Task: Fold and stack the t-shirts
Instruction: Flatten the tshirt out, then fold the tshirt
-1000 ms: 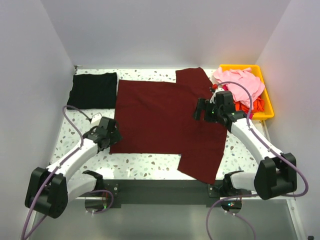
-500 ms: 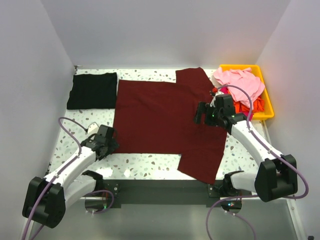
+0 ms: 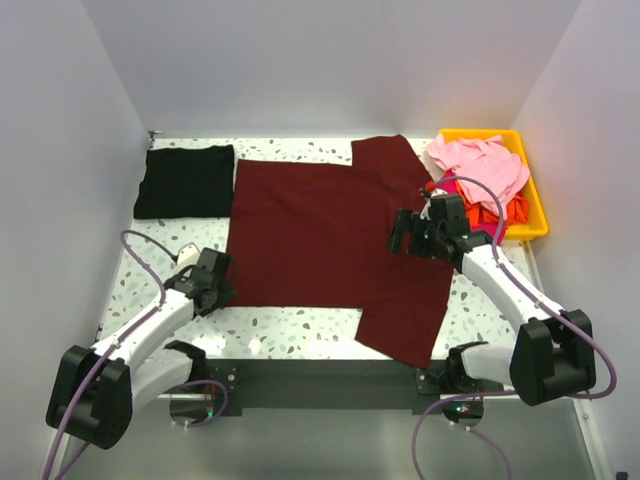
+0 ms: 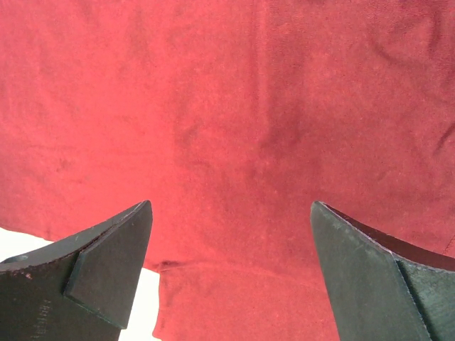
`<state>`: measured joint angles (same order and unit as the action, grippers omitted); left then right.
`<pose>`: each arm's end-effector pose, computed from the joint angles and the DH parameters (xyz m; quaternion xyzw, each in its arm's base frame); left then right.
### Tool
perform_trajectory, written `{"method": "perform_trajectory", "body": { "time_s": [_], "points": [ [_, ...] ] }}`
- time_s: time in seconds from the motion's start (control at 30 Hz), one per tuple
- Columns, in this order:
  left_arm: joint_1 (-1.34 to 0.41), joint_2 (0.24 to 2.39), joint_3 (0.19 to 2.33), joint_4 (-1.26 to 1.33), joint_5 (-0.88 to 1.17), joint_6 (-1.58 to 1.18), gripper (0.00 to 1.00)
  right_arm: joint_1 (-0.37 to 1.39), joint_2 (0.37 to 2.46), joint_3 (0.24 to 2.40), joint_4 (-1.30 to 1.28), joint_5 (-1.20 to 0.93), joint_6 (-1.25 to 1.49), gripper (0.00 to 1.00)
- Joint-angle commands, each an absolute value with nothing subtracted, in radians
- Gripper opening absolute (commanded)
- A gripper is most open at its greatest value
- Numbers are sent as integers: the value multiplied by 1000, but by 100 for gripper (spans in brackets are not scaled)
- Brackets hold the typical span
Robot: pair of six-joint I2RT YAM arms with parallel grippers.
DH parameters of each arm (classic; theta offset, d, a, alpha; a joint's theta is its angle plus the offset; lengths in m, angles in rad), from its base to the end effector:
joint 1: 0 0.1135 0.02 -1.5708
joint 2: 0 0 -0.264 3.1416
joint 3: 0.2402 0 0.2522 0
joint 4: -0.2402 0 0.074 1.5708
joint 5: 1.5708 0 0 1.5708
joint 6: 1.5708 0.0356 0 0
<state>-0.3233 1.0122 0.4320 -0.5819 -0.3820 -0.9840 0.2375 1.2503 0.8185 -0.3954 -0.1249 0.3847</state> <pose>0.1563 -0.0384 0.1550 -0.3483 0.8969 0.0264 0.2712 0.2501 0.0651 0.2356 0.0458 0.9290 0.1663 0.3274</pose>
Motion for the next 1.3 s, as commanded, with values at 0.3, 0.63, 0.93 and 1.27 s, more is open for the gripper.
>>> {"method": "perform_trajectory", "body": {
  "time_s": [0.3, 0.63, 0.93, 1.27],
  "points": [
    [-364, 1147, 413, -560, -325, -953, 51, 242, 1184, 799, -368, -150, 416, 96],
    [-425, 1241, 446, -583, -337, -950, 33, 241, 1121, 779, -385, -152, 434, 96],
    [-451, 1275, 472, -594, -336, -946, 0, 242, 1124, 744, -390, -146, 429, 97],
    [-449, 1246, 586, -597, -328, -845, 0, 241, 1316, 733, -364, -158, 445, 96]
  ]
}}
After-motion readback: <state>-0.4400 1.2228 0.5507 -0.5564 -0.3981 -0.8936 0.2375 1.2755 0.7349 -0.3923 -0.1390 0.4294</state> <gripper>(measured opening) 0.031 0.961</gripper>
